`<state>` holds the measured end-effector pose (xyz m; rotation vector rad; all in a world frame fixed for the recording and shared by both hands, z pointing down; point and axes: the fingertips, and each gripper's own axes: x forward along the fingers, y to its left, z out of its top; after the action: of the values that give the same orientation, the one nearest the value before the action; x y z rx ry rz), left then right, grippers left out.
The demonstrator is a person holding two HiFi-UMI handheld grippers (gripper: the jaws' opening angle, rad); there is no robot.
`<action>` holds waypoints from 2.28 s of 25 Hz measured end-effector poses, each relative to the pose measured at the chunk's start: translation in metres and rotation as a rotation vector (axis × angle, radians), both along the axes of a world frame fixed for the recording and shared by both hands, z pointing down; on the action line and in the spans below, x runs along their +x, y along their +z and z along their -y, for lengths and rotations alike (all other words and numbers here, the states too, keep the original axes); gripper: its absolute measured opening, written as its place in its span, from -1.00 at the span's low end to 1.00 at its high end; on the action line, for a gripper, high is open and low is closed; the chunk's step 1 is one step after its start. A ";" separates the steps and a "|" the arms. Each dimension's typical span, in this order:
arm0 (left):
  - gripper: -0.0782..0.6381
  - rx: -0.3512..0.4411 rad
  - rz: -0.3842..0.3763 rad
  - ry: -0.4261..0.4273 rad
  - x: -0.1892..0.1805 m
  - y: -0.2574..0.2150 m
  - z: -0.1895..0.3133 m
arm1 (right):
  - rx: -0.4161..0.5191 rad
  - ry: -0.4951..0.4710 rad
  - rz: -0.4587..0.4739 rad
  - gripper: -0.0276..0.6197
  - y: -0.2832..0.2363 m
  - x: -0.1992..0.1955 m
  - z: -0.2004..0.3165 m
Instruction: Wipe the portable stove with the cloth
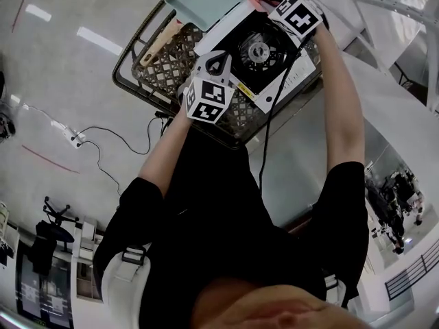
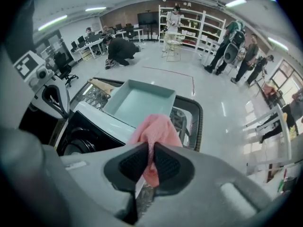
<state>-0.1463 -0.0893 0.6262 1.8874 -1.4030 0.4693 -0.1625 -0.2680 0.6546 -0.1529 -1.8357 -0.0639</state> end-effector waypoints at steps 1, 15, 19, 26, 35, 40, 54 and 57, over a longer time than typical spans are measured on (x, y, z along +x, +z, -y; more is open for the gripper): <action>-0.78 0.000 0.007 -0.006 -0.003 -0.001 0.002 | 0.014 -0.012 -0.003 -0.82 0.000 -0.001 -0.001; -0.78 -0.022 0.050 -0.031 -0.024 0.003 0.005 | 0.170 -0.404 -0.061 -0.82 0.007 -0.006 -0.010; -0.78 -0.012 0.102 0.010 -0.022 0.005 -0.003 | 0.203 -0.665 -0.056 -0.82 0.010 -0.010 -0.035; -0.78 -0.009 0.088 -0.016 -0.026 0.002 -0.006 | 0.175 -0.745 -0.033 -0.80 0.009 -0.018 -0.071; -0.78 -0.018 0.087 -0.065 -0.033 0.003 -0.023 | 0.139 -0.743 0.022 -0.80 0.008 -0.027 -0.106; -0.78 -0.016 0.086 -0.105 -0.033 0.005 -0.039 | 0.146 -0.743 0.087 -0.80 0.006 -0.035 -0.130; -0.78 -0.070 0.106 -0.262 -0.033 0.020 -0.108 | 0.117 -0.918 0.128 -0.80 0.018 -0.053 -0.215; -0.78 -0.076 0.114 -0.304 -0.038 0.013 -0.112 | 0.113 -0.919 0.140 -0.81 0.010 -0.058 -0.219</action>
<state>-0.1847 0.0231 0.6396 1.5725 -1.6890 0.4768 -0.2205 -0.0490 0.6651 -0.9172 -1.7539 -0.8311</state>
